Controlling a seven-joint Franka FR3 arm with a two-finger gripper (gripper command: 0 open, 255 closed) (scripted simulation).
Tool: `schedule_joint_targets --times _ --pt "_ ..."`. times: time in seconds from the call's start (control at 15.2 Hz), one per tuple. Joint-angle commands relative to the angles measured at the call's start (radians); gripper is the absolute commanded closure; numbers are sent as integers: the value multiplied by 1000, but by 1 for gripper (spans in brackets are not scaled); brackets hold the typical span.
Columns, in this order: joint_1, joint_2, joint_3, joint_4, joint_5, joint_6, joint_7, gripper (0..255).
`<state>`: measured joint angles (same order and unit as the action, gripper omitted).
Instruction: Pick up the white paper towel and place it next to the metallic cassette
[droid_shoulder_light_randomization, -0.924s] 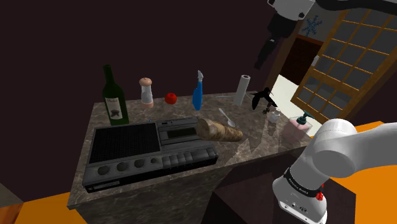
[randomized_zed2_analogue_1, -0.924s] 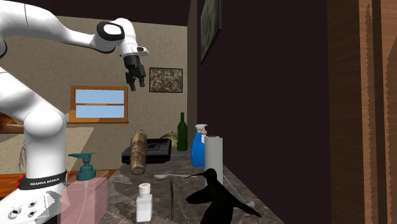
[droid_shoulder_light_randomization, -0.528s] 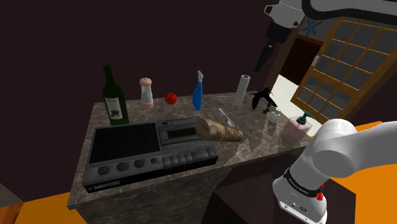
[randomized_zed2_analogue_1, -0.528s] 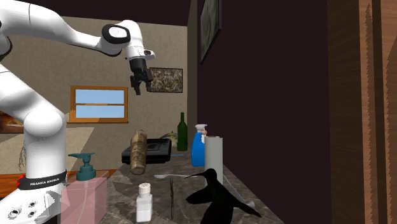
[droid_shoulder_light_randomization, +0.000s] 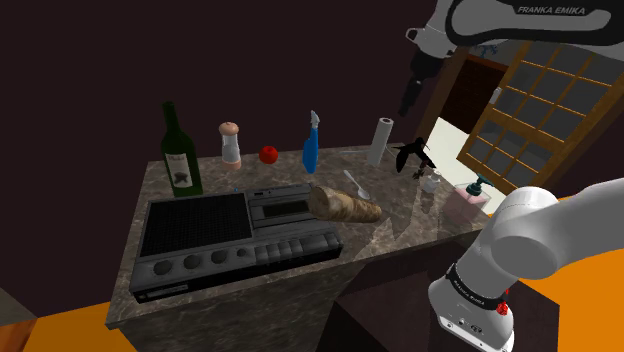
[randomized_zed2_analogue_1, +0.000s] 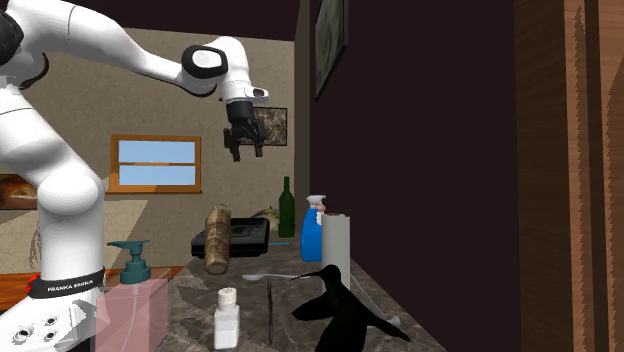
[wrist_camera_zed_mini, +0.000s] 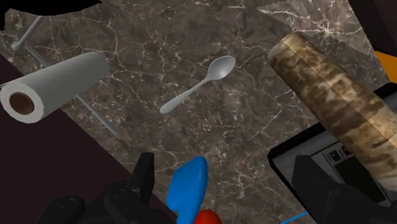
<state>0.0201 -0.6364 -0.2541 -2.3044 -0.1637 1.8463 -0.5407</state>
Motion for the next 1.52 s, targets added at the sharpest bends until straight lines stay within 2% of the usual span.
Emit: schedule_joint_targets --times 0.0,0.33,0.59,0.99,1.32,1.45 --pt "1 45 -50 11 -11 33 -71 0" --pt "19 195 -169 72 -3 113 -239 0" --pt "39 340 -261 148 40 167 -386 0" --pt "49 602 -373 306 188 215 -638 0" --pt "-13 848 -396 486 354 205 -847 0" --pt "-29 879 -388 500 373 213 -868 0"
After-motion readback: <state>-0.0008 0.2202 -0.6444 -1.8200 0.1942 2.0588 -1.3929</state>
